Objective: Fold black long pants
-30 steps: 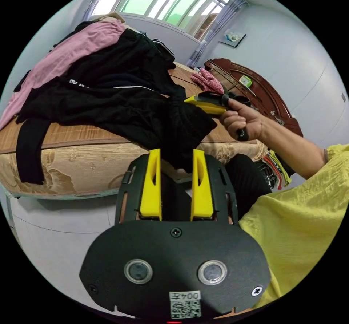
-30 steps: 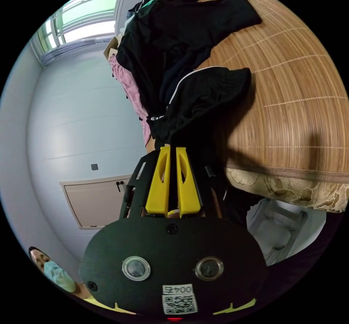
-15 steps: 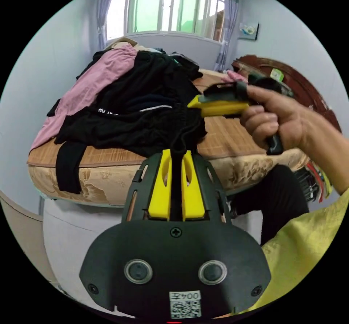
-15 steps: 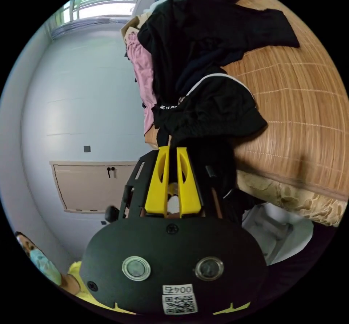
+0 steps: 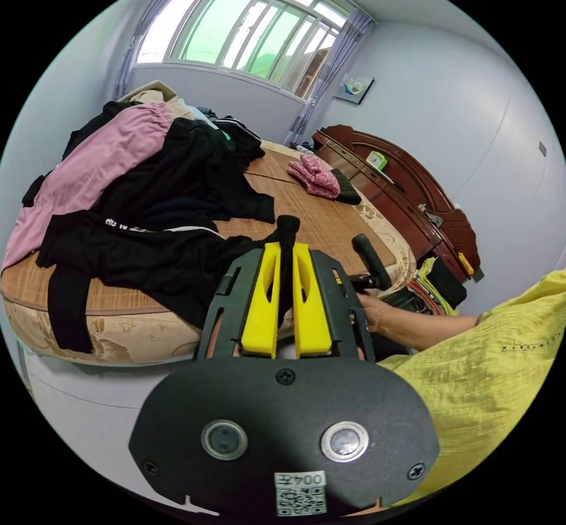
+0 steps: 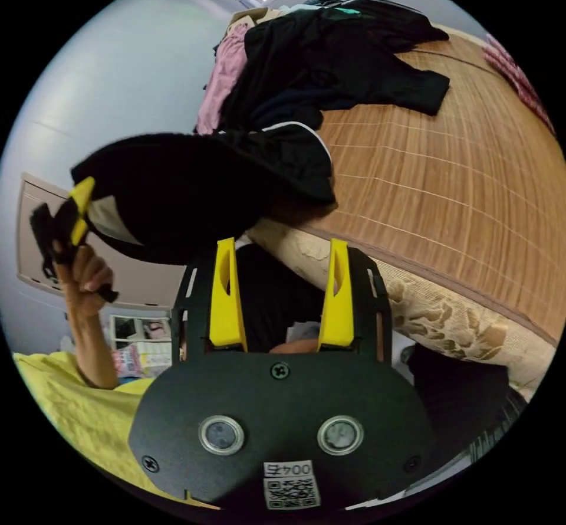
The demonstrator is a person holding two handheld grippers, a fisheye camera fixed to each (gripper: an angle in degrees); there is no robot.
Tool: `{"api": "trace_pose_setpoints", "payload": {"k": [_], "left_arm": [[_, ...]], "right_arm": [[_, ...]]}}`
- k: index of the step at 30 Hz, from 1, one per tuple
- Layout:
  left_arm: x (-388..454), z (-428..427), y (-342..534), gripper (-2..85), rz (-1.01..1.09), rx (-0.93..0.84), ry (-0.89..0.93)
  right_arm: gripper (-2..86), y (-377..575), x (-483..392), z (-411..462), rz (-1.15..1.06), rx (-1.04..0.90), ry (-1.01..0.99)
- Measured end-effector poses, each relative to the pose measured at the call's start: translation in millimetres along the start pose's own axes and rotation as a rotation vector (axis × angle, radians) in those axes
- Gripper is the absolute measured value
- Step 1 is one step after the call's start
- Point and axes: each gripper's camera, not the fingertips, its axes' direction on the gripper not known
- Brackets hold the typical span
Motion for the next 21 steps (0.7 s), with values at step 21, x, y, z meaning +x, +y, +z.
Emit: {"api": "trace_pose_setpoints", "payload": {"k": [21], "left_arm": [[-45, -217, 33, 2.9, 0.046, 0.077, -0.007]], "right_arm": [[2.6, -89, -110, -133, -0.351, 0.005, 0.277]]}}
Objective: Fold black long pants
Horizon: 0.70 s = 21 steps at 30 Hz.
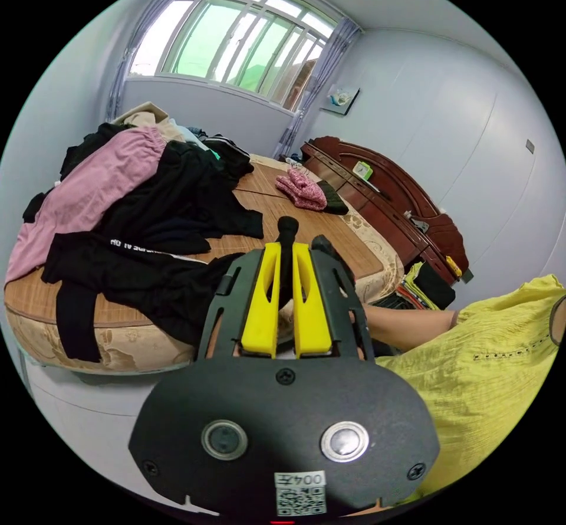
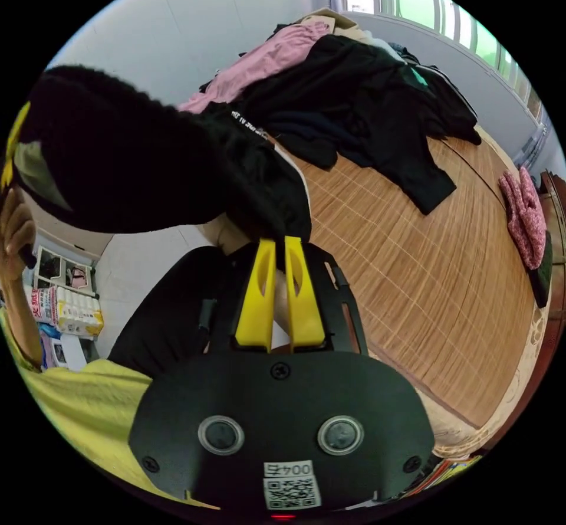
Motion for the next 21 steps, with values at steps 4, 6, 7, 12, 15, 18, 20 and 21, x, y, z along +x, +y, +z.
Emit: {"api": "trace_pose_setpoints", "payload": {"k": [4, 6, 7, 12, 15, 18, 20, 21], "left_arm": [[-22, -70, -19, 2.9, -0.002, 0.083, -0.056], [-32, -99, -34, 2.9, -0.011, 0.127, -0.046], [-36, -120, -46, 2.9, -0.011, 0.159, -0.033], [-26, -199, -105, 2.8, 0.093, 0.264, -0.145], [-16, -252, -141, 2.8, 0.135, 0.340, -0.223], [-3, -311, -172, 2.6, 0.165, 0.435, -0.314], [2, -342, -189, 2.6, 0.169, 0.476, -0.317], [5, -362, -199, 2.6, 0.161, 0.509, -0.333]], "right_arm": [[0.9, -31, 35, -93, -0.062, 0.077, -0.100], [0.6, -47, 46, -139, -0.094, 0.117, -0.142], [0.4, -57, 50, -169, -0.124, 0.137, -0.158], [0.1, -90, 53, -281, -0.232, 0.206, -0.207], [-0.1, -104, 48, -342, -0.320, 0.230, -0.287], [-0.3, -112, 34, -391, -0.424, 0.265, -0.391], [-0.4, -119, 19, -423, -0.488, 0.292, -0.432], [-0.4, -121, 16, -430, -0.500, 0.303, -0.446]]}}
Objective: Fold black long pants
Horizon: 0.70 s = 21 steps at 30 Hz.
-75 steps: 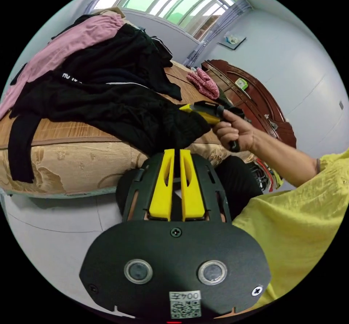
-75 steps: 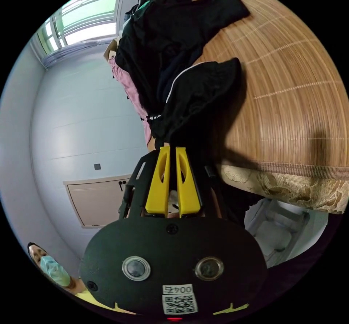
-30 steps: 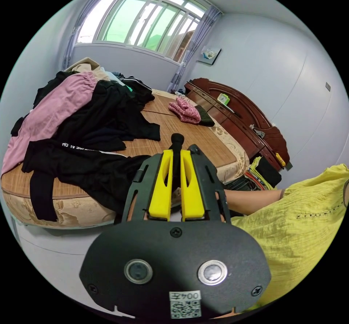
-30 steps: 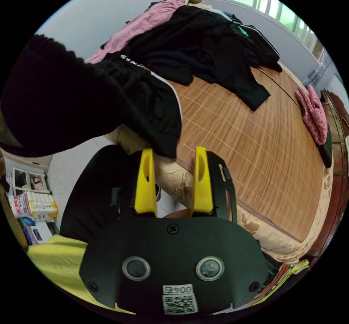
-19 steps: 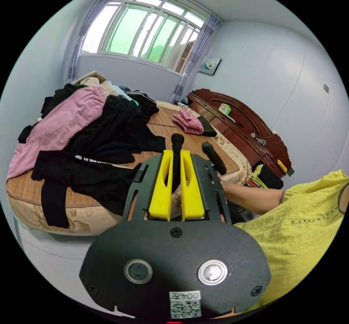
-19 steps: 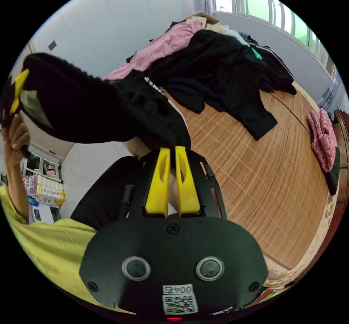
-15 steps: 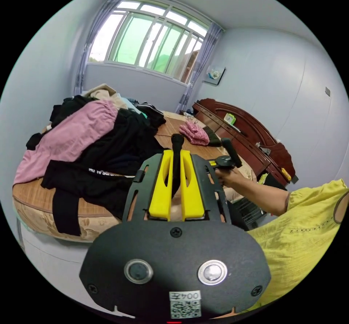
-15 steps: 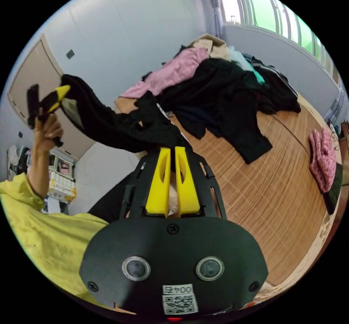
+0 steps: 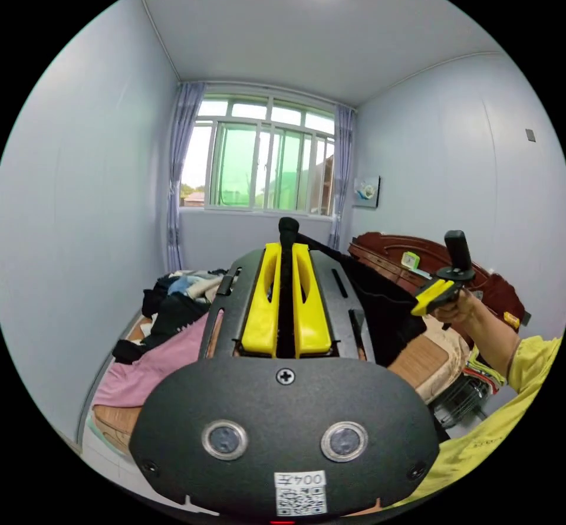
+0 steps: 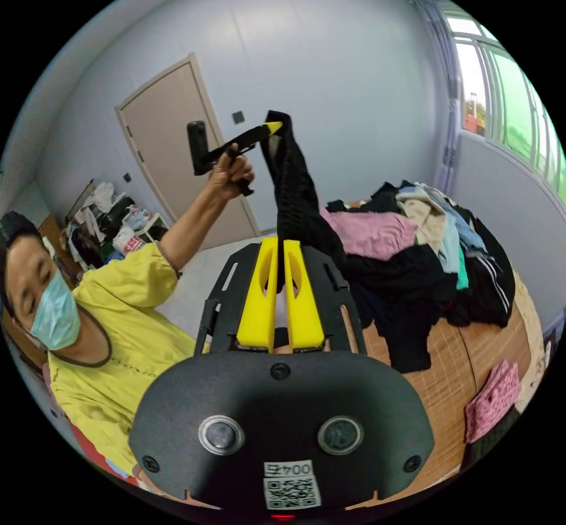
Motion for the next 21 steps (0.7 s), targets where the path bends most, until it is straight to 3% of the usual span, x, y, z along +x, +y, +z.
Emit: {"api": "trace_pose_setpoints", "payload": {"k": [8, 16, 21], "left_arm": [[-17, -63, -85, 2.7, 0.015, 0.158, -0.152], [-62, -92, -110, 2.8, -0.081, 0.200, -0.350], [-66, -67, -124, 2.8, -0.167, 0.252, -0.323]], "right_arm": [[-0.5, -56, -52, -21, -0.129, 0.126, -0.234], [-0.3, -70, -79, 16, -0.153, 0.123, -0.239], [0.2, -39, -70, 19, -0.130, 0.139, -0.271]]}}
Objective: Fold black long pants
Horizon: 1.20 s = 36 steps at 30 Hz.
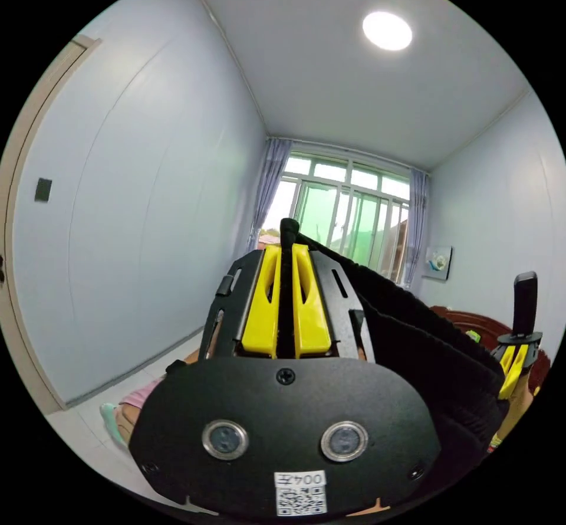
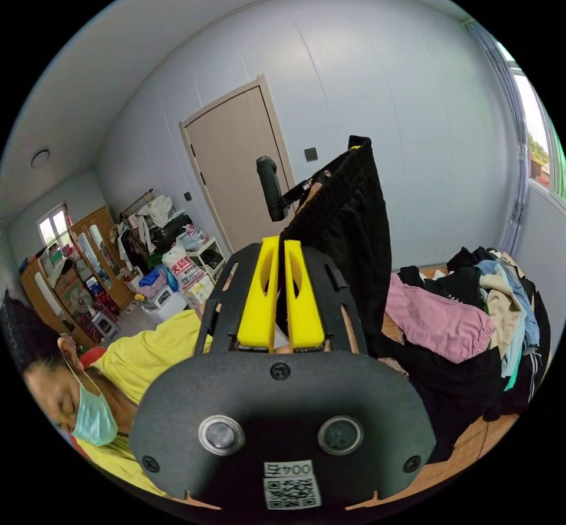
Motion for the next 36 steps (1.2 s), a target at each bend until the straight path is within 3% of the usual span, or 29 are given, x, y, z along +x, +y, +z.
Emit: {"api": "trace_pose_setpoints", "payload": {"k": [6, 11, 17, 24, 30, 32, 36], "left_arm": [[143, 99, -23, 2.4, 0.153, -0.034, 0.079], [295, 208, 2, 2.5, 0.284, -0.091, 0.179], [494, 361, 129, 2.6, 0.445, -0.275, 0.362], [698, 532, 345, 3.0, 0.472, -0.656, 0.578], [834, 631, 508, 5.3, 0.425, -1.076, 0.772], [860, 651, 542, 6.8, 0.390, -1.135, 0.819], [886, 713, 604, 11.0, 0.020, -1.344, 1.080]], "right_arm": [[0.4, 78, 18, -76, 0.051, 0.106, 0.019], [0.4, 198, 39, -174, 0.156, 0.233, 0.143], [0.6, 390, 72, -267, 0.406, 0.336, 0.267], [0.7, 630, 104, -330, 0.806, 0.466, 0.369], [1.0, 813, 97, -354, 1.105, 0.516, 0.527], [0.9, 874, 91, -355, 1.209, 0.540, 0.567], [1.3, 947, 83, -355, 1.334, 0.579, 0.610]]}}
